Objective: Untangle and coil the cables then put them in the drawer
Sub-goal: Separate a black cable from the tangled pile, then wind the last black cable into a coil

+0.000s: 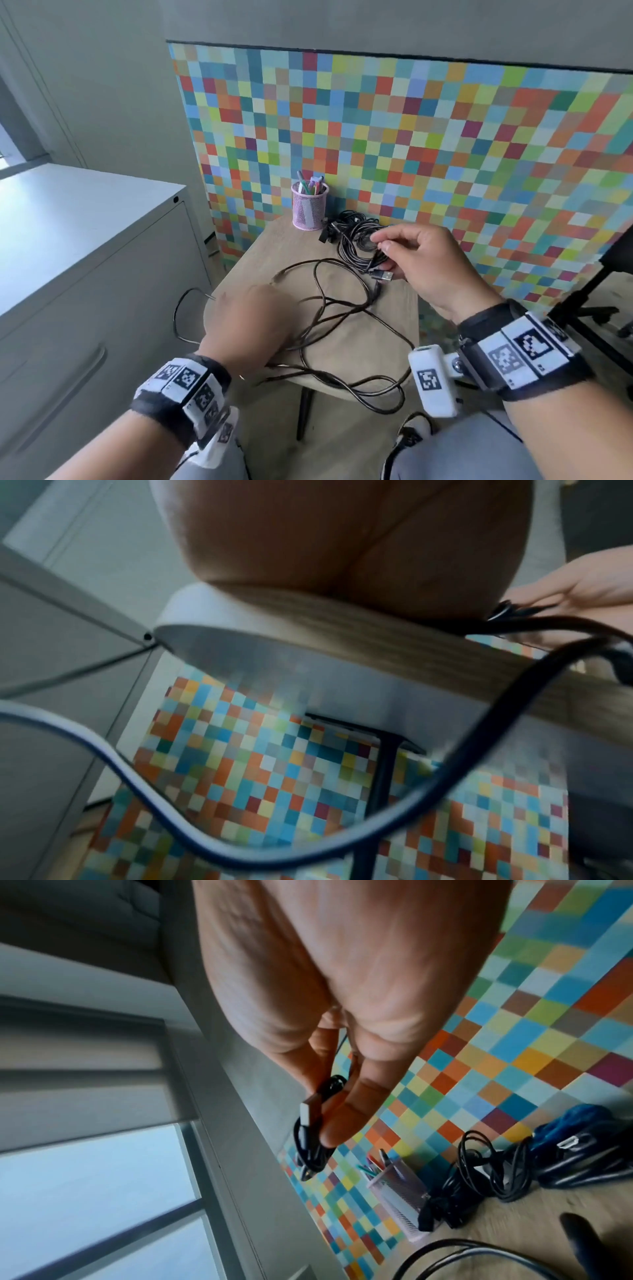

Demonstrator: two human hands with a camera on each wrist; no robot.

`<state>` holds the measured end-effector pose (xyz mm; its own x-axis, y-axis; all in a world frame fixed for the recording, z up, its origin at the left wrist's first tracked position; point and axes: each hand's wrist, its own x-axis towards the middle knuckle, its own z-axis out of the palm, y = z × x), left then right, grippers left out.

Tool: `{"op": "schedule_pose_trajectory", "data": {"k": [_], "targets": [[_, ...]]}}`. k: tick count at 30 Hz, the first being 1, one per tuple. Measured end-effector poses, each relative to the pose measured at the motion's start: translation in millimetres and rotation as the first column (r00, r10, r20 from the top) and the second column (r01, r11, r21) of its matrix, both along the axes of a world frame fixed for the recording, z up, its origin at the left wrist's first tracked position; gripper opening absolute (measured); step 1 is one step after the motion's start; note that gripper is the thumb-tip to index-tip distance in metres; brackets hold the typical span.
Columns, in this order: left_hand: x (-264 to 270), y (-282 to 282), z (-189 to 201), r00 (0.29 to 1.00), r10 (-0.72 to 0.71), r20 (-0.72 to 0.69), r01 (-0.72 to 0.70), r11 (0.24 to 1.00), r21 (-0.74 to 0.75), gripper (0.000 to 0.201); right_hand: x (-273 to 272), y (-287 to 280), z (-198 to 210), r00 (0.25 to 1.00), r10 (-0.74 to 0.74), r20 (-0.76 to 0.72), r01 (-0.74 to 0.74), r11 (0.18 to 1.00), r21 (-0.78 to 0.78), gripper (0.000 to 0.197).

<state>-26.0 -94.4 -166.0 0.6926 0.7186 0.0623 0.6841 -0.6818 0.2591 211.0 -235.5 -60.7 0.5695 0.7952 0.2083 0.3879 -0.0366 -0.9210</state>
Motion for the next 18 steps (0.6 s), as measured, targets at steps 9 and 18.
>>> {"op": "schedule_pose_trajectory", "data": {"k": [9,18], "targets": [[-1,-4,-6,0.997,0.016,0.072,-0.021,0.998,0.061,0.047,-4,133,-23,0.981,0.185,-0.056,-0.193,0.947,-0.258,0.021],[-4,-3,-5,0.995,0.03,0.098,-0.033,0.999,0.033,0.044,-8,191,-47,0.938,0.133,-0.319,-0.23,0.929,-0.289,0.045]]}}
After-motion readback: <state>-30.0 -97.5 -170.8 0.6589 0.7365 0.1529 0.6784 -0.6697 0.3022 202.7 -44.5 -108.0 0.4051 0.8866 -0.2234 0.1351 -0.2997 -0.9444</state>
